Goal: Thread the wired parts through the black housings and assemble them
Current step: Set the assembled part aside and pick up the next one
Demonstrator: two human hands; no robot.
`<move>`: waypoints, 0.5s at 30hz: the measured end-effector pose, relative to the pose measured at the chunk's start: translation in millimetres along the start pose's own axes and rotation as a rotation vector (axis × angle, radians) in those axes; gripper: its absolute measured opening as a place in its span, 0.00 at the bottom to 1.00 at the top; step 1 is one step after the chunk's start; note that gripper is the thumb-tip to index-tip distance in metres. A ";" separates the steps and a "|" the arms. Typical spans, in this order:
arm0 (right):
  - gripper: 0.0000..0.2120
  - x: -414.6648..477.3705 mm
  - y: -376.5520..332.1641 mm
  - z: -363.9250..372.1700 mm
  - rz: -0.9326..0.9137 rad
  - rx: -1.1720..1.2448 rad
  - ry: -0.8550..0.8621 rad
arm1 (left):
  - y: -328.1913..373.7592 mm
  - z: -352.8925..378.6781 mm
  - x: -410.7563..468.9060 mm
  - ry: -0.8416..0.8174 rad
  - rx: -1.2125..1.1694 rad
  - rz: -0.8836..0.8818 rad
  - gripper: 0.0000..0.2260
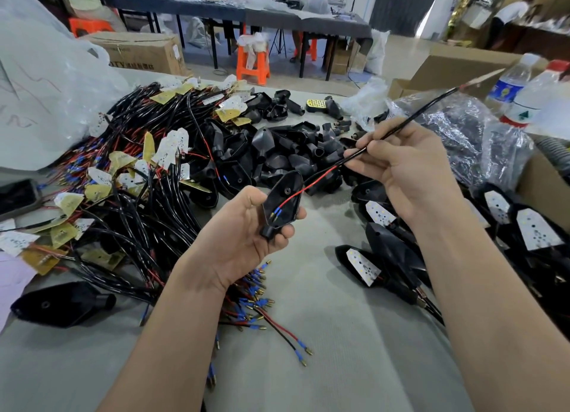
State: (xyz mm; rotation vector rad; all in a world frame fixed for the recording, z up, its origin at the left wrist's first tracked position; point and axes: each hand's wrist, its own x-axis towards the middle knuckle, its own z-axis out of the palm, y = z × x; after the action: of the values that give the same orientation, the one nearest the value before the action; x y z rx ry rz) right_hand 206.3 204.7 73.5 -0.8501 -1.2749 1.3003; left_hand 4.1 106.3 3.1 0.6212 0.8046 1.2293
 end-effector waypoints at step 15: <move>0.15 -2.0 -7.5 2.1 0.073 -0.040 -0.015 | -6.2 -0.4 2.7 0.076 0.124 0.061 0.16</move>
State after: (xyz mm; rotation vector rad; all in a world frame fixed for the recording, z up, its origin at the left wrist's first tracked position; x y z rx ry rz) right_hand 206.1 201.2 80.8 -0.9240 -1.2958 1.3451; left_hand 7.6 107.4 -2.6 0.7079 0.9365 1.2714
